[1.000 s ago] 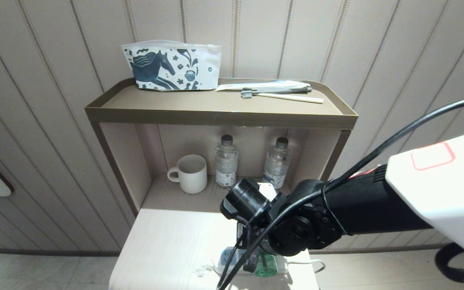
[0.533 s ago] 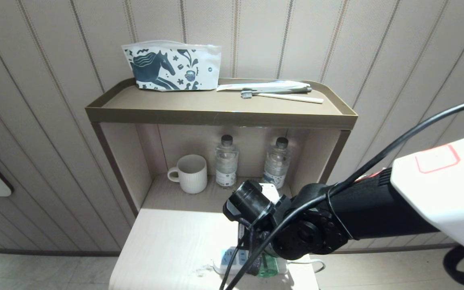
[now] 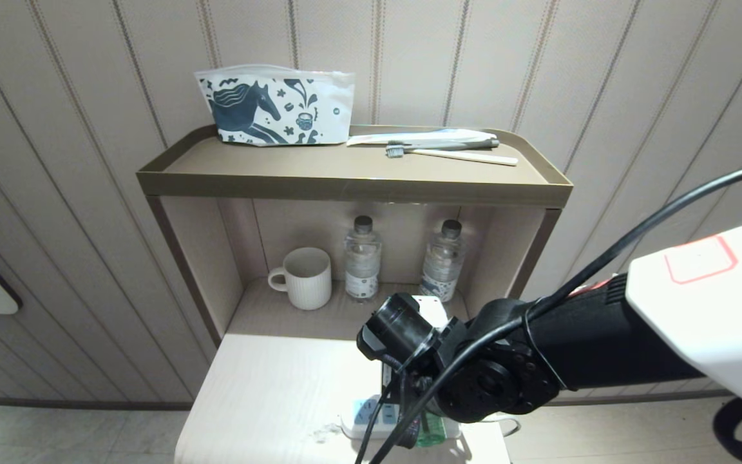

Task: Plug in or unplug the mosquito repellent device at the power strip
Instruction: Insert the plug into the socket

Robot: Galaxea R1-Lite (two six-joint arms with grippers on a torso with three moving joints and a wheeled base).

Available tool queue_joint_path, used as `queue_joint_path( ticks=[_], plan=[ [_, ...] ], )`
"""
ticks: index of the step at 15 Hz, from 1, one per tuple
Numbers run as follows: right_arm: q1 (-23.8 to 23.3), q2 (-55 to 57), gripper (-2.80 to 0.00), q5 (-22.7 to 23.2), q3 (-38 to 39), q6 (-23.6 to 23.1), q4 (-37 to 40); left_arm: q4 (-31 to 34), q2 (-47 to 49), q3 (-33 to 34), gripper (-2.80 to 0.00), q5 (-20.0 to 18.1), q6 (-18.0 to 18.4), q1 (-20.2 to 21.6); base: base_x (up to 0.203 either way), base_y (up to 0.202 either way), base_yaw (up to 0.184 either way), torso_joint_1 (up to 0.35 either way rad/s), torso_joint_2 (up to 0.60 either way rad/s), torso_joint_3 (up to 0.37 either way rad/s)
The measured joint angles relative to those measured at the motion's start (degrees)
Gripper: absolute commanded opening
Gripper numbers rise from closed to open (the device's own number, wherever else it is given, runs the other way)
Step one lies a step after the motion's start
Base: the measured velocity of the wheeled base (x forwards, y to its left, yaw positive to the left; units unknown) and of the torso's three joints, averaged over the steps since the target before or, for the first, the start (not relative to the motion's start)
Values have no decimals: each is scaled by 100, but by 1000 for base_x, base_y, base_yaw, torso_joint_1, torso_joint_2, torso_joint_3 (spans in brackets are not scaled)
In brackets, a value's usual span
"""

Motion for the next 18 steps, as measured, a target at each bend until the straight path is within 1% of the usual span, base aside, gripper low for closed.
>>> queue_joint_path(
  ticks=[5, 11, 18],
  plan=[
    [-9, 30, -280, -12, 150, -2, -322, 0, 0, 0, -280, 0, 0, 0, 0, 0, 0, 0, 0, 0],
    [-18, 74, -280, 27, 205, -22, -358, 0, 0, 0, -280, 0, -2, 0, 0, 0, 0, 0, 0, 0],
    [4, 163, -280, 20, 54, -307, -276, 0, 0, 0, -280, -2, -2, 5, 0, 0, 0, 0, 0, 0]
  ],
)
